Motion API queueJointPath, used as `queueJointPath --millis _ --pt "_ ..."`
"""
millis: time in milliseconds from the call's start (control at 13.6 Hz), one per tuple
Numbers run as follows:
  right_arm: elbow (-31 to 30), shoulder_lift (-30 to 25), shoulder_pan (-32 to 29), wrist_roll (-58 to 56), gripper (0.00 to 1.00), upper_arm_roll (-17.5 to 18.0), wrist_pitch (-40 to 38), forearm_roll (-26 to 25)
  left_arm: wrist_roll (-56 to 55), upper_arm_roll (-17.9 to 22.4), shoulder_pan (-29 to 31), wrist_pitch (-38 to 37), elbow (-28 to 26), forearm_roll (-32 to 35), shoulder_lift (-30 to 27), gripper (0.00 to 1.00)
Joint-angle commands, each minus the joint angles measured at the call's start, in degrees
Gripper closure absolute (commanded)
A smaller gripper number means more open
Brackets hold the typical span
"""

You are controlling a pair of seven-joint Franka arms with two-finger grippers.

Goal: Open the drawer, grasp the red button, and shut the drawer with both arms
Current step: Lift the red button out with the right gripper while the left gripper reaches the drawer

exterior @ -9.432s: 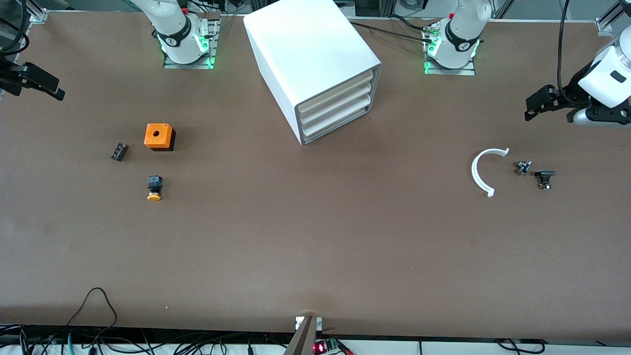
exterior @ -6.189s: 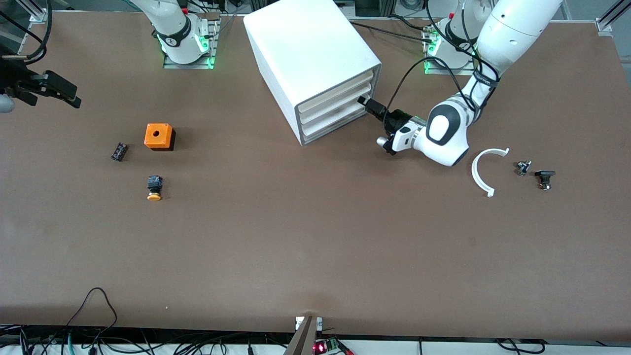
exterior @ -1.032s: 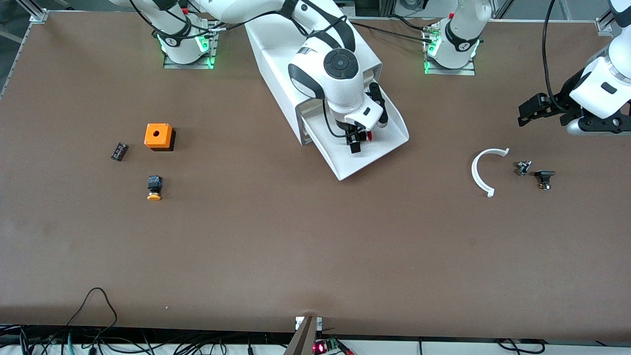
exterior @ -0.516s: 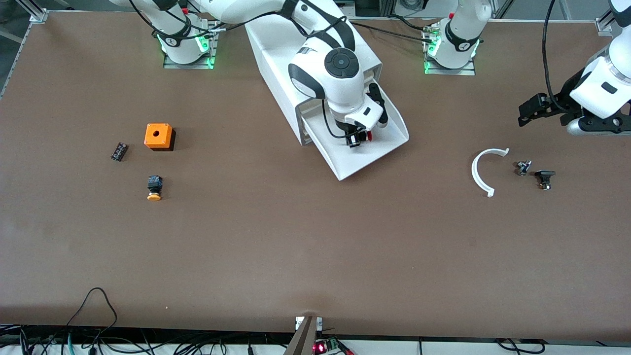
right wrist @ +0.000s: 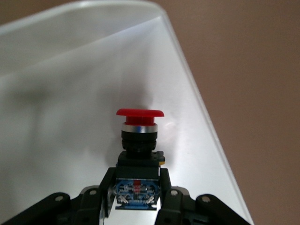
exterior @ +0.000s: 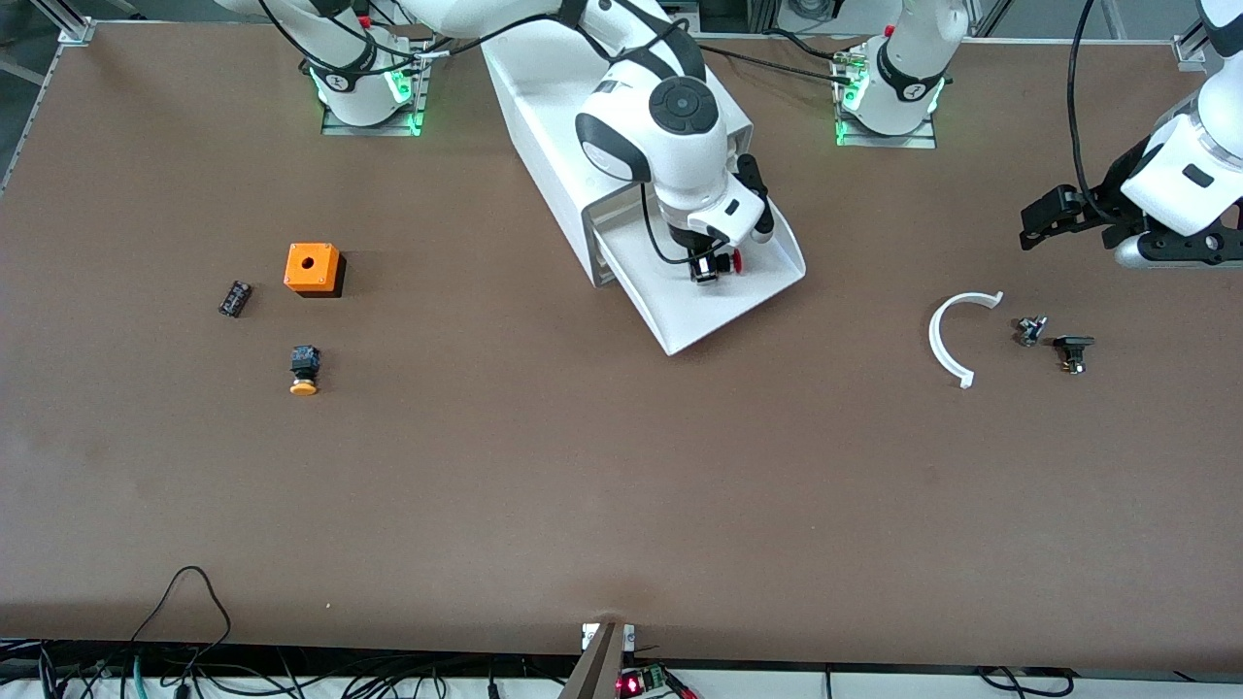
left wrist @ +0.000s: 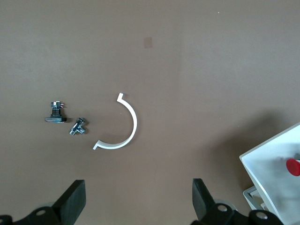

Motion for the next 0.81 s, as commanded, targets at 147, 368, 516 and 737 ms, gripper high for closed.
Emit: queueJointPath --millis 147,368,516,737 --pt "-0.6 -7.7 -0.7 11.2 0.90 -9.4 -0.7 0.0 0.0 0.1 -0.1 -0.7 1.1 1.4 3.0 0.00" --pt "-6.4 -13.2 -4.1 16.6 0.90 -15.4 -0.1 5.3 0.1 0.2 0.3 -1.0 -0.2 1.4 6.3 0.00" --pt "-11.5 -16.7 -8.9 23.4 0.90 -15.4 -0.8 7.5 -0.6 0.4 0.6 -0.2 -0.9 1.1 7.7 0.00" --pt "-19.9 -21.0 -14.0 31.0 0.90 -15.4 -2.2 11.1 -8.0 0.0 0.0 7.0 -3.2 0.2 10.6 0.00"
